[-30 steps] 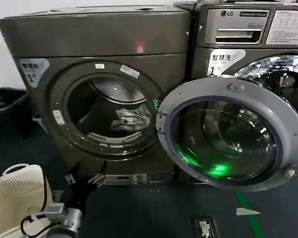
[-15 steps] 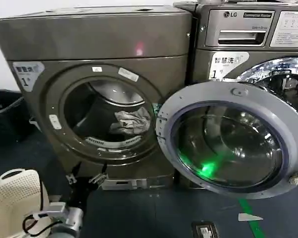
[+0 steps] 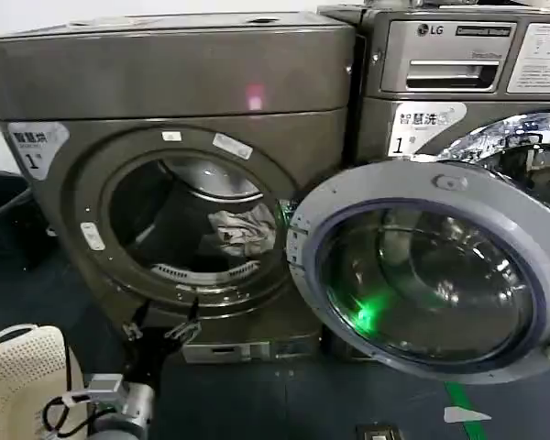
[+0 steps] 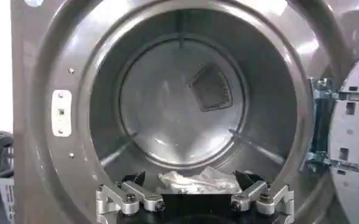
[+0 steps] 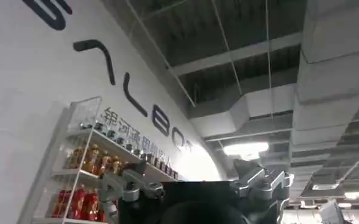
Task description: Grasp the clothes from the dryer.
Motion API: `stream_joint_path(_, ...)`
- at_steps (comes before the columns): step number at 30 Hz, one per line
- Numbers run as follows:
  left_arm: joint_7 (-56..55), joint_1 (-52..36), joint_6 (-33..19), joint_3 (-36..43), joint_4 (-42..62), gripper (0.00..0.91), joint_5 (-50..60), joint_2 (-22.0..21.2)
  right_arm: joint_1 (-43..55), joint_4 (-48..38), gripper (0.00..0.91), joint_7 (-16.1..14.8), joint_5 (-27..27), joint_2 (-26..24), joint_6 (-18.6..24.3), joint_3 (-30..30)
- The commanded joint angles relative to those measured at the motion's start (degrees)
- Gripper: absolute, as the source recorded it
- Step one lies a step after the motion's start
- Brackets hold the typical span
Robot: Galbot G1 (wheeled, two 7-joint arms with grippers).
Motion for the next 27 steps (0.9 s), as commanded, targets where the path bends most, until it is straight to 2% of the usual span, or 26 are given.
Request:
stream_joint_path(1, 0.06, 0.06, 0.02, -0.08, -0.53, 0.907, 0.14, -0.03, -0.02, -0.02, 0.907, -0.02, 0.01, 0.01, -0.01, 0.02)
stream_joint_path(27, -0.71, -0.3, 0.56, -0.3, 0.04, 0.907, 1.45, -0.04, 0.69, 0.07, 0.907, -0.27, -0.23, 0.4, 0.05, -0.44)
